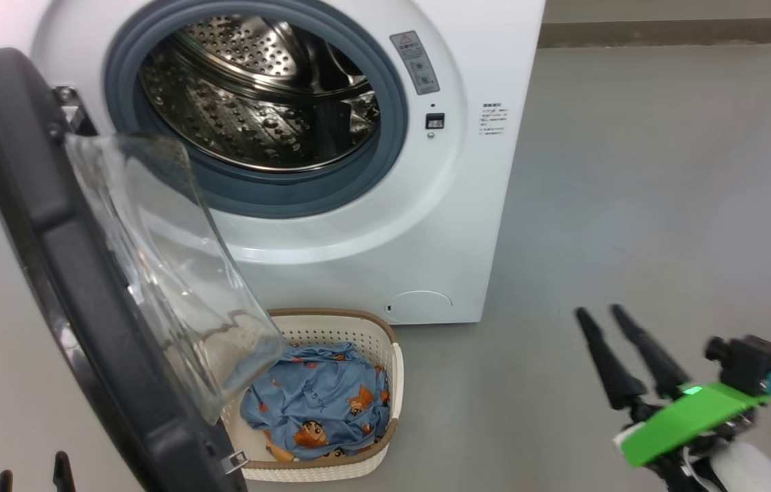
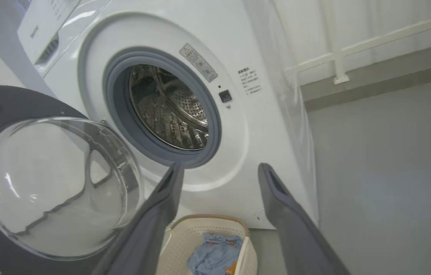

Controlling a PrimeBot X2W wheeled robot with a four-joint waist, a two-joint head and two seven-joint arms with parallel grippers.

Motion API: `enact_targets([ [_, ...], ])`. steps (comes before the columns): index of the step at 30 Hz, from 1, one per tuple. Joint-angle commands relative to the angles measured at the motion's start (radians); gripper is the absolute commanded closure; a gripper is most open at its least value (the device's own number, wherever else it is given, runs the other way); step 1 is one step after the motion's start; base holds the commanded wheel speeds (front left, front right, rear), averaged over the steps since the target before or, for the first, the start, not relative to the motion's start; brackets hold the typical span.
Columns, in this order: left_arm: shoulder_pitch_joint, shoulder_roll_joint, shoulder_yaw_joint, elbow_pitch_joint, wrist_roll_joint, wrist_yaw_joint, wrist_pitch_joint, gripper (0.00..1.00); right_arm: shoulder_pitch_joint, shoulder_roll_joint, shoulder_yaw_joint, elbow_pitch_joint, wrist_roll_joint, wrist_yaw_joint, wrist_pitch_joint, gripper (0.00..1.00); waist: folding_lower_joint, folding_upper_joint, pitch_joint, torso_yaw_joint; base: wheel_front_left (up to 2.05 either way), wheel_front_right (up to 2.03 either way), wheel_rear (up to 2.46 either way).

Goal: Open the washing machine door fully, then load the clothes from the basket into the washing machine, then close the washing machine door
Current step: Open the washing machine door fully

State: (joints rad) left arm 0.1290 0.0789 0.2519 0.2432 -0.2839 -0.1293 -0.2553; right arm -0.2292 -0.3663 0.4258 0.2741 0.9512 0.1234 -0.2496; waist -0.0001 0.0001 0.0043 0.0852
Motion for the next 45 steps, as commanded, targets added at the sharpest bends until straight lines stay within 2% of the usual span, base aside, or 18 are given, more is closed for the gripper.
enact_targets([
  [1, -0.013, 0.016, 0.039, -0.03, 0.008, -0.001, -0.006, 0.0, 0.024, 0.008, -0.034, -0.022, -0.084, 0.007, -0.011, 0.0, 0.0001, -0.0001, 0.003, -0.008, 0.0, 0.0, 0.0],
  [4, -0.009, 0.013, 0.044, -0.032, 0.007, -0.001, -0.006, 0.0, 0.101, 0.071, -0.171, -0.037, -0.262, 0.007, -0.012, 0.0, 0.0001, -0.0001, 0.005, -0.016, 0.0, 0.0, 0.0],
  [5, -0.006, 0.012, 0.046, -0.033, 0.006, -0.001, -0.006, 0.0, 0.147, 0.097, -0.228, -0.052, -0.402, 0.007, -0.012, 0.0, 0.0001, -0.0001, 0.007, -0.02, 0.0, 0.0, 0.0],
  [6, -0.004, 0.011, 0.046, -0.033, 0.006, -0.001, -0.006, 0.0, 0.167, 0.12, -0.259, -0.06, -0.452, 0.007, -0.012, 0.0, 0.0001, -0.0001, 0.008, -0.022, 0.0, 0.0, 0.0],
  [11, 0.0, 0.009, 0.049, -0.035, 0.006, -0.001, -0.006, 0.0, 0.242, 0.226, -0.404, -0.125, -0.614, 0.007, -0.012, 0.0, 0.0001, -0.0001, 0.005, -0.029, 0.0, 0.0, 0.0],
  [16, 0.003, 0.007, 0.045, -0.042, 0.008, -0.001, -0.006, 0.0, 0.298, 0.273, -0.487, -0.156, -0.719, 0.007, -0.012, 0.0, 0.0001, -0.0001, -0.001, -0.029, 0.0, 0.0, 0.0],
  [26, 0.011, 0.005, 0.043, -0.05, 0.003, -0.001, -0.006, 0.0, 0.337, 0.31, -0.542, -0.156, -0.777, 0.007, -0.012, 0.0, 0.0001, -0.0001, -0.007, -0.03, 0.0, 0.0, 0.0],
  [45, 0.018, 0.004, 0.035, -0.054, 0.004, -0.001, -0.006, 0.0, 0.334, 0.316, -0.539, -0.145, -0.783, 0.007, -0.012, 0.0, 0.0001, -0.0001, -0.007, -0.021, 0.0, 0.0, 0.0],
])
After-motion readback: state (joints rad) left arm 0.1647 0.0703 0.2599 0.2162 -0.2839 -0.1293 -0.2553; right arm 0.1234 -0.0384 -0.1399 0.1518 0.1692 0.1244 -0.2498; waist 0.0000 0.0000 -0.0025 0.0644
